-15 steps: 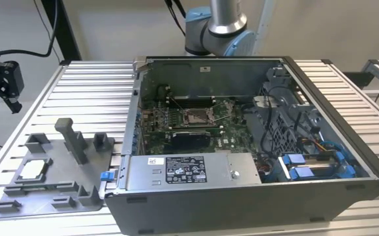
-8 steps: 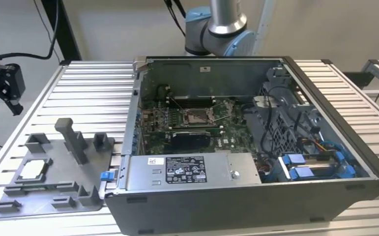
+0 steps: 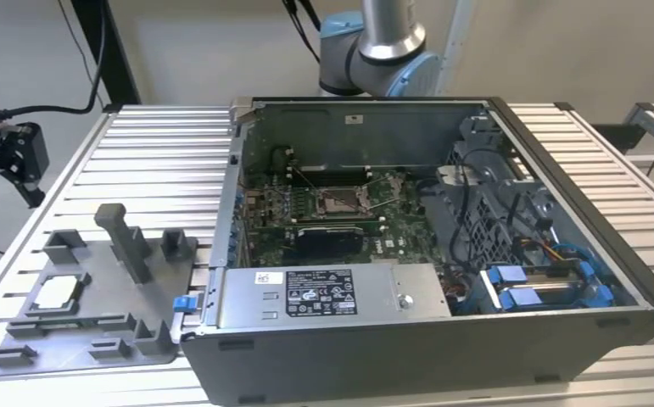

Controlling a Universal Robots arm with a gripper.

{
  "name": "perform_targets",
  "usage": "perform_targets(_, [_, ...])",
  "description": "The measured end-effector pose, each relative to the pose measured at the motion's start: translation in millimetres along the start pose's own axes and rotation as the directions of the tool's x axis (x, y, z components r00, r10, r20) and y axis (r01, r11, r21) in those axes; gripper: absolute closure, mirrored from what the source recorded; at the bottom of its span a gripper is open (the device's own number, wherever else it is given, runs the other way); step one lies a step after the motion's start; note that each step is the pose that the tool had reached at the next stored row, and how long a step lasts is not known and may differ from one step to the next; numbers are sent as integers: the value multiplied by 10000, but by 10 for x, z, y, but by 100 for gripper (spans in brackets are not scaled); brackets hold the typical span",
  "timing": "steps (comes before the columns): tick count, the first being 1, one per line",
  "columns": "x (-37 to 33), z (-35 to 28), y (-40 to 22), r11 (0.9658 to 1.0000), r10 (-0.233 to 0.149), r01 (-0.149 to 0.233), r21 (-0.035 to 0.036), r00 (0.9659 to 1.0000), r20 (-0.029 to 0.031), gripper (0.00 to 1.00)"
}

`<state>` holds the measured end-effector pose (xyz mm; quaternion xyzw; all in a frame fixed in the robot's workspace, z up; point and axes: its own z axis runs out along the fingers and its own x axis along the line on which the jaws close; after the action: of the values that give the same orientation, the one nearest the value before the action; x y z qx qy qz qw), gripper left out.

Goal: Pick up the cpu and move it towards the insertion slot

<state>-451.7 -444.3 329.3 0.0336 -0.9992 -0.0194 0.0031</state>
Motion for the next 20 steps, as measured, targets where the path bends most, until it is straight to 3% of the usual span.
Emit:
perform_targets(12, [8, 219, -16, 10000, 17, -17, -1, 10000, 2, 0])
perform_targets(20, [36, 361, -87, 10000, 60, -60, 1, 10000, 36, 0])
